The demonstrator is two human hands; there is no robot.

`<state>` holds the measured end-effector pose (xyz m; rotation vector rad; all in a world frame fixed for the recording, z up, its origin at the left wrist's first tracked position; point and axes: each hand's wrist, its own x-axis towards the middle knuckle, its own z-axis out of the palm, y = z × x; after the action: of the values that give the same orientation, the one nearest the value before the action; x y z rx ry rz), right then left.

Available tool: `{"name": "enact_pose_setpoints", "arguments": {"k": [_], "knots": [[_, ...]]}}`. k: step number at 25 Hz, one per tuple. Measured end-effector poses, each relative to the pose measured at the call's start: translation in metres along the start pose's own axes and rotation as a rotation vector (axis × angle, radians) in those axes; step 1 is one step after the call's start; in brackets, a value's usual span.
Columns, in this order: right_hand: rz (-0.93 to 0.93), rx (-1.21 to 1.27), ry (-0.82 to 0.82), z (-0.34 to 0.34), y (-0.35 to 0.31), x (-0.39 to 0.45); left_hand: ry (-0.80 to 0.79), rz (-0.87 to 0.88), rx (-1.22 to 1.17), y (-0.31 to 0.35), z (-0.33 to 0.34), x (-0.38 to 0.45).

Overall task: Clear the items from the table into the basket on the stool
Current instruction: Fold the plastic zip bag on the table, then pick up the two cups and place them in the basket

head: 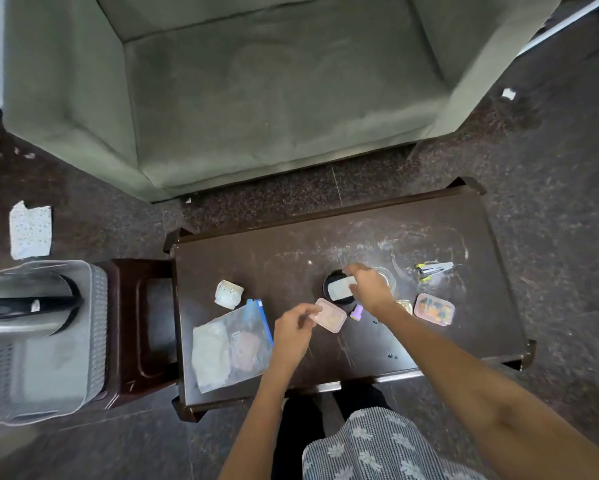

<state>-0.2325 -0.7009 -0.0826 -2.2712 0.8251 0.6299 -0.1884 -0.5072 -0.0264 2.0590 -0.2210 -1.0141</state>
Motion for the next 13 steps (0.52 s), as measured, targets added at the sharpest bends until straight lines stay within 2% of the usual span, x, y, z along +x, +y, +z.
{"name": "enact_pose_setpoints", "arguments": {"k": [2, 4, 9, 13], "knots": [[-0.028, -0.037, -0.107, 0.004, 0.006, 0.007, -0.003, -0.018, 0.02, -0.003, 0.002, 0.002], [-0.028, -0.092, -0.141, 0.004, 0.012, 0.012, 0.005, -0.034, 0.015, -0.004, 0.004, 0.004], [-0.119, -0.357, -0.138, 0.0, 0.023, 0.021, 0.019, -0.042, -0.009, -0.003, 0.005, 0.001], [-0.127, -0.388, -0.106, -0.005, 0.019, 0.024, 0.032, -0.058, -0.051, -0.005, 0.003, -0.003]]}}
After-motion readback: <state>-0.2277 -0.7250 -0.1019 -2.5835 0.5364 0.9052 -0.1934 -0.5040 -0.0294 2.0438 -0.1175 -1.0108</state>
